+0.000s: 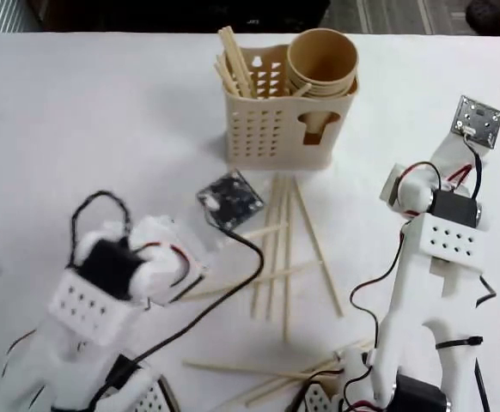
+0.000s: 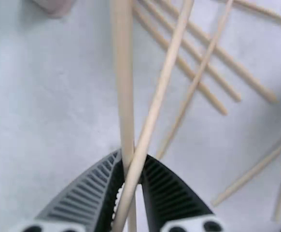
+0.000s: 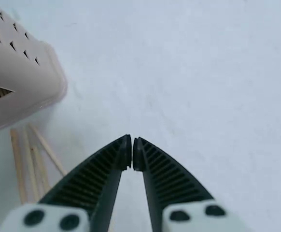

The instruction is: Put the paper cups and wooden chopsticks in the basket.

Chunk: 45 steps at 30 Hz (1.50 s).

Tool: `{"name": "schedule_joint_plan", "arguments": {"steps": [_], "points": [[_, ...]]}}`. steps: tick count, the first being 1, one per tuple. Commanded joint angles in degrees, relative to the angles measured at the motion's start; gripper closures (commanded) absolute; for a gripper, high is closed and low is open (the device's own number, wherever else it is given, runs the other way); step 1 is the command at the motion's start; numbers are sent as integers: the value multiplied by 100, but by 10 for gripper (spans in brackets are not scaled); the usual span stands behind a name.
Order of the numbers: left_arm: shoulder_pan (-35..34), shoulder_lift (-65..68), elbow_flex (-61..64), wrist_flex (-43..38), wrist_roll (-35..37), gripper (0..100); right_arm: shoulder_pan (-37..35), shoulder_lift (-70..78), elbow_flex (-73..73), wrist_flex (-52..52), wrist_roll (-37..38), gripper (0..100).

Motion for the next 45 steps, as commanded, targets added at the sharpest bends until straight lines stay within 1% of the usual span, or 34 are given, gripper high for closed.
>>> {"name": "schedule_joint_plan", "arguments": {"steps": [1, 8, 13, 18, 22, 35, 38, 41, 45], "points": [[-321, -391, -132, -343, 26, 978, 31, -189, -26, -101, 0, 979], [-585, -505, -132, -1213, 114, 978, 13, -189, 105, -242, 0, 979], [-611, -497, -264, -1785, 730, 978, 4, -189, 352, -602, 0, 979], [-585, -470, -879, -2092, 1081, 978, -4, -189, 369, -629, 0, 979], [-567, -462, -1222, -2567, 1310, 979, -4, -189, 369, -629, 0, 979], [-558, -453, -1222, -4826, 1960, 979, -13, -189, 360, -637, 0, 979], [-453, -418, -1222, -5310, 2101, 979, -13, -189, 352, -637, 0, 979], [-268, -75, -1275, -5749, 2110, 979, -13, -198, 343, -637, 0, 979], [-84, 611, -1275, -6532, 2110, 979, -13, -198, 334, -637, 0, 979]]}}
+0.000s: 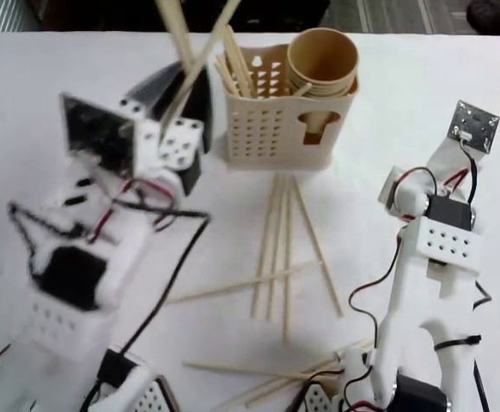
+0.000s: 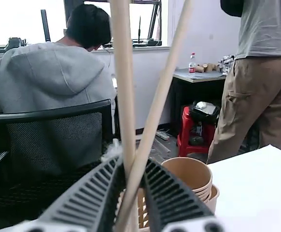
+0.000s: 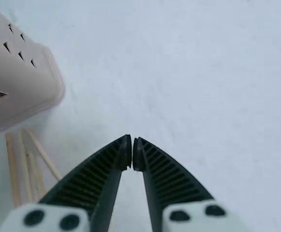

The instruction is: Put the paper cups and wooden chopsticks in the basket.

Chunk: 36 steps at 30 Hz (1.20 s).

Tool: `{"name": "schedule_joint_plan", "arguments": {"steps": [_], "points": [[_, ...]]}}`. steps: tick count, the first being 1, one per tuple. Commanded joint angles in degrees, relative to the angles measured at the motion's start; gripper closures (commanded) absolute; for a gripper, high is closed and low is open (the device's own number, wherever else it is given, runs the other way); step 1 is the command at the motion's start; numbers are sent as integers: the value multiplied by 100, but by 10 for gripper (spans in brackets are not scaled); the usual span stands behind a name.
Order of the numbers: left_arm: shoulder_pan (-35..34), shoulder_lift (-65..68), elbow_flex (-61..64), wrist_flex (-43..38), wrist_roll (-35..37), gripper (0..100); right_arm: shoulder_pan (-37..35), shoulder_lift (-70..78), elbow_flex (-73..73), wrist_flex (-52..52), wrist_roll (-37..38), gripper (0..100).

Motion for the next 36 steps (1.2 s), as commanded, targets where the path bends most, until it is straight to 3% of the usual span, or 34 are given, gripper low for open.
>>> {"name": "schedule_joint_plan", "arguments": {"steps": [1, 11, 14, 23, 27, 36], "points": [[207, 541, -281, -756, 53, 979, -13, -198, -79, -101, 0, 979], [242, 1895, -290, -2927, 35, 979, -198, -207, -79, -101, 0, 979], [215, 2387, -633, -2971, 26, 980, -189, -233, -79, -101, 0, 979], [180, 3996, -1996, -1960, 26, 944, -180, -233, -79, -101, 0, 978], [84, 4040, -2242, -1055, 26, 832, -189, -224, -79, -101, 0, 978], [-374, 3530, -2945, 765, 18, 842, -198, -198, -79, -101, 0, 977]]}}
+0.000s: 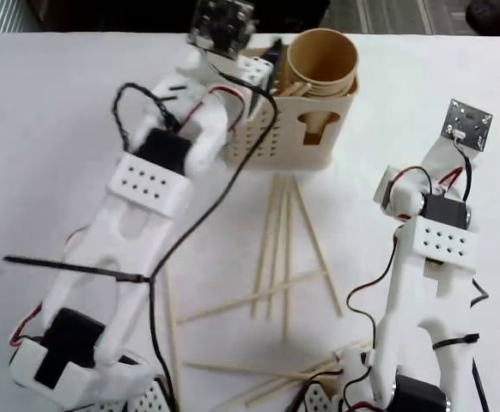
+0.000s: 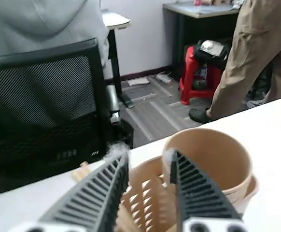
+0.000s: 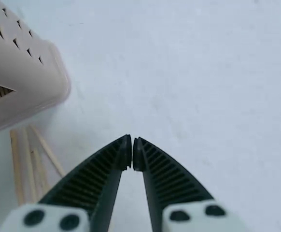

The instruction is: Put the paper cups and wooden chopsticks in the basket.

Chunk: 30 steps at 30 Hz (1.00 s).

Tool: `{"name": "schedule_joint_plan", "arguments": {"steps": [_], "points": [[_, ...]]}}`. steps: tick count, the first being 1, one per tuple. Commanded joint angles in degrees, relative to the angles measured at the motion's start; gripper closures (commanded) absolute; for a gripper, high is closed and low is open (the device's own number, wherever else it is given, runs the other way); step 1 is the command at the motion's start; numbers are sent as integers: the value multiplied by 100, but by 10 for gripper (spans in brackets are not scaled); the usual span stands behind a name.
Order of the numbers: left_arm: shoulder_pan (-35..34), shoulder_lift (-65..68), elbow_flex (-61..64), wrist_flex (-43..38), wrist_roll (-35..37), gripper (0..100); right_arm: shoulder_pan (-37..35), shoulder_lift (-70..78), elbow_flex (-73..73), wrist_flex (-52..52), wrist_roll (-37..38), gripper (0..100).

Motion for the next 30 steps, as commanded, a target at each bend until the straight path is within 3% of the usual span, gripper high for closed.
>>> {"name": "schedule_joint_plan", "arguments": {"steps": [1, 10, 17, 22, 30], "points": [[-119, -725, -343, 800, 18, 842, -66, -198, -79, -101, 0, 977], [-163, -2378, -202, 2585, 9, 842, -75, -198, -70, -92, 9, 976], [-497, -3574, 1284, 2629, -35, 843, -330, -251, -88, 57, 211, 975], [-558, -5095, 2831, 2585, -536, 890, -910, -251, -457, 778, 554, 975], [-1402, -6897, 5011, 2620, -668, 893, -2422, -189, -396, 1288, 1029, 974]]}}
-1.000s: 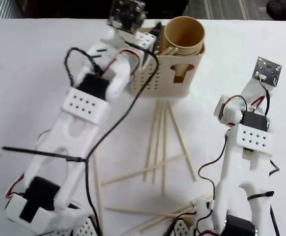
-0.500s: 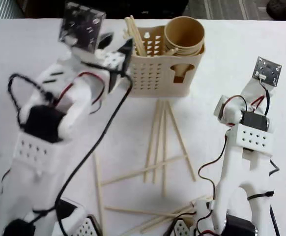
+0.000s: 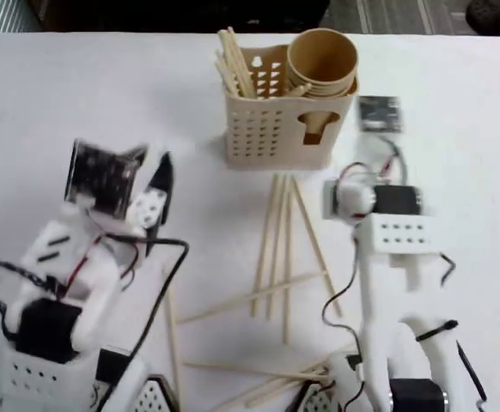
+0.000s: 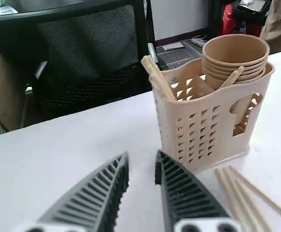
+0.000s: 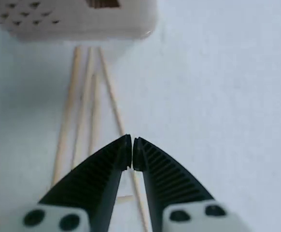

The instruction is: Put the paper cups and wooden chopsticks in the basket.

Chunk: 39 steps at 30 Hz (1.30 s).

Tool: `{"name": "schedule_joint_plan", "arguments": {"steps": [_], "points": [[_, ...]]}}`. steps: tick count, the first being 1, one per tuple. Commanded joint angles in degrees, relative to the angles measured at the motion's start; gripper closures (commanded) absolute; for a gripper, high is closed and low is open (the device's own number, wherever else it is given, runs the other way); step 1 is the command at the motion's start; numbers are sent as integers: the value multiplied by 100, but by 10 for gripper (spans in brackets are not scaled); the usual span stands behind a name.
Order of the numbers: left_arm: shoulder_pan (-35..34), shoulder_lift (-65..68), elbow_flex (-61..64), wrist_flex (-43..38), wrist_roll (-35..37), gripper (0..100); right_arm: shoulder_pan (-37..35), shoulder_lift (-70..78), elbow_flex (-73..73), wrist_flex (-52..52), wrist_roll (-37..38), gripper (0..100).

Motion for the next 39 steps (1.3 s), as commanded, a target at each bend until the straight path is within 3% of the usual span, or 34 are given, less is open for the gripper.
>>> {"name": "schedule_joint_plan", "arguments": {"steps": [1, 6, 13, 19, 25, 32, 39], "points": [[-435, -593, 756, 9, -53, 885, -769, -189, 9, 48, 123, 969], [-831, -840, 1521, 0, -26, 800, -1420, -180, 527, -233, 79, 861], [-980, -857, 2013, -26, -9, 798, -2044, -180, 1477, -1358, 0, 685], [-980, -866, 2338, -26, -9, 798, -2492, -163, 1793, -2009, -440, 680], [-980, -866, 2391, -26, -9, 806, -2360, 796, 1433, -2237, -668, 680], [-989, -866, 2541, -26, -18, 805, -2176, 2492, 457, -2220, -1380, 680], [-989, -866, 2549, -26, -18, 805, -2167, 3152, 9, -1657, -1424, 680]]}}
